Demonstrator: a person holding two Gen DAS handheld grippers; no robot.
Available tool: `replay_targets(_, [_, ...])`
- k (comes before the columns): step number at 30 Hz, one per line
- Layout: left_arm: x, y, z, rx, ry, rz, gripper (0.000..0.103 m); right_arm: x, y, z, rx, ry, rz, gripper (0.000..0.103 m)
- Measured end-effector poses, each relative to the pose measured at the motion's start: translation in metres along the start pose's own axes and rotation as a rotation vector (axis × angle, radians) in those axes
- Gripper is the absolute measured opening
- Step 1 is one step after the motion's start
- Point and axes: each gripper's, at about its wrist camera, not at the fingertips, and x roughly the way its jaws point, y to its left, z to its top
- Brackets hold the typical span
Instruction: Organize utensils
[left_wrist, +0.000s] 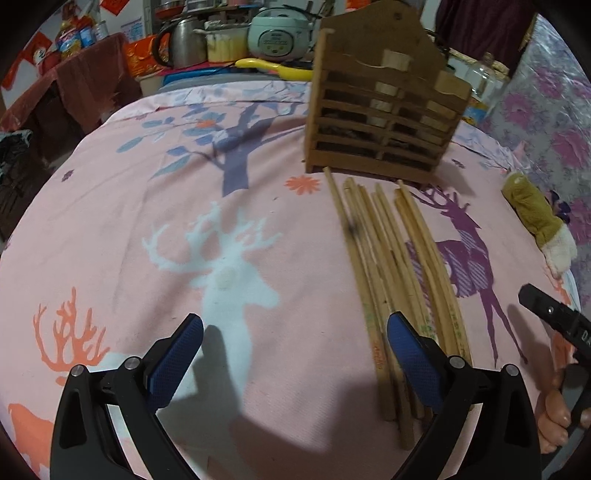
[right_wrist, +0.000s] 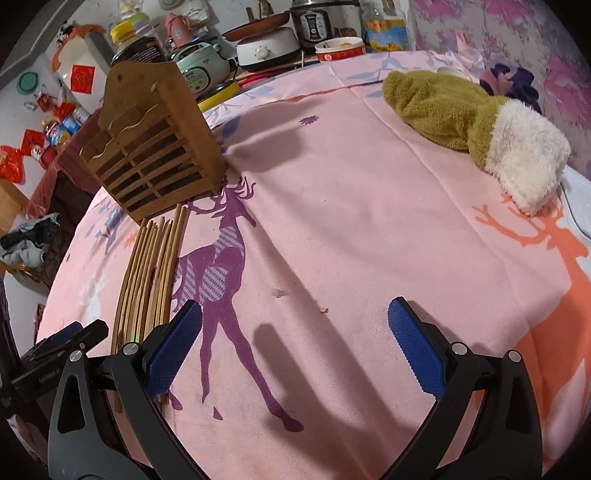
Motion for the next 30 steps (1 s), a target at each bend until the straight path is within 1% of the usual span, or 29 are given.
replay_targets(2, [0.003,-0.005,-0.001,0.020,0.010,0.016,0.097,0.000,0.001,0.000,-0.003,-0.001,-0.002,0.097])
replay_targets(4, [0.013,-0.009,-0.001,0.046,0.038,0.052,0.098,0.000,0.000,0.000,-0.008,0.000,-0.006,0.097])
replay_targets(5, [0.014,-0.012,-0.002,0.068,0.034,0.085,0.098,0.000,0.001,0.000,-0.009,0.000,-0.007,0.097])
replay_targets(7, [0.015,-0.013,-0.003,0.075,0.032,0.101,0.099,0.001,0.000,0.000,-0.009,0.001,-0.007,0.097])
replay_targets(9, [0.014,-0.006,-0.001,0.058,0.035,0.108,0.099,0.000,0.000,0.000,-0.009,-0.001,-0.008,0.097])
replay_targets(11, [0.013,0.011,0.002,-0.007,0.034,0.133,0.098,0.000,0.001,-0.001,-0.010,-0.003,-0.010,0.097])
replay_targets(14, [0.011,0.025,0.005,-0.066,0.031,0.107,0.098,0.000,0.003,-0.001,-0.019,-0.005,-0.013,0.097])
replay_targets(16, [0.009,0.024,0.005,-0.068,0.023,0.096,0.098,-0.001,0.006,-0.003,-0.033,-0.007,-0.013,0.097])
replay_targets(17, [0.009,0.020,0.004,-0.048,0.022,0.094,0.097,-0.001,0.008,-0.004,-0.044,-0.008,-0.011,0.097])
replay_targets(18, [0.009,0.014,0.003,-0.022,0.019,0.101,0.094,-0.001,0.011,-0.005,-0.056,-0.010,-0.009,0.097])
replay_targets(19, [0.009,0.010,0.001,-0.003,0.016,0.111,0.083,-0.002,0.014,-0.006,-0.072,-0.011,-0.004,0.097])
replay_targets(20, [0.009,0.003,0.000,0.031,0.011,0.123,0.076,-0.003,0.017,-0.007,-0.085,-0.012,0.004,0.097])
replay_targets(21, [0.007,-0.001,-0.003,0.050,0.000,0.126,0.071,-0.004,0.019,-0.008,-0.098,-0.012,0.014,0.097])
replay_targets(23, [0.005,-0.005,-0.002,0.071,-0.009,0.100,0.043,-0.005,0.026,-0.011,-0.132,-0.006,0.042,0.097])
replay_targets(24, [0.002,-0.005,-0.003,0.069,-0.012,0.101,0.038,-0.005,0.029,-0.012,-0.147,-0.001,0.056,0.097])
replay_targets(25, [0.001,-0.002,-0.003,0.058,-0.013,0.108,0.028,-0.005,0.032,-0.013,-0.164,0.006,0.073,0.097])
replay_targets(26, [0.002,0.007,0.000,0.023,-0.007,0.102,0.021,-0.004,0.035,-0.014,-0.175,0.011,0.083,0.097])
replay_targets(27, [0.001,0.017,0.002,-0.021,-0.001,0.077,0.018,-0.004,0.038,-0.016,-0.188,0.016,0.092,0.097])
replay_targets(29, [0.000,0.031,0.004,-0.081,0.007,0.036,0.018,-0.004,0.046,-0.019,-0.223,0.015,0.099,0.097])
replay_targets(30, [0.000,0.034,0.005,-0.094,0.009,0.026,0.018,-0.005,0.050,-0.022,-0.246,0.015,0.099,0.096])
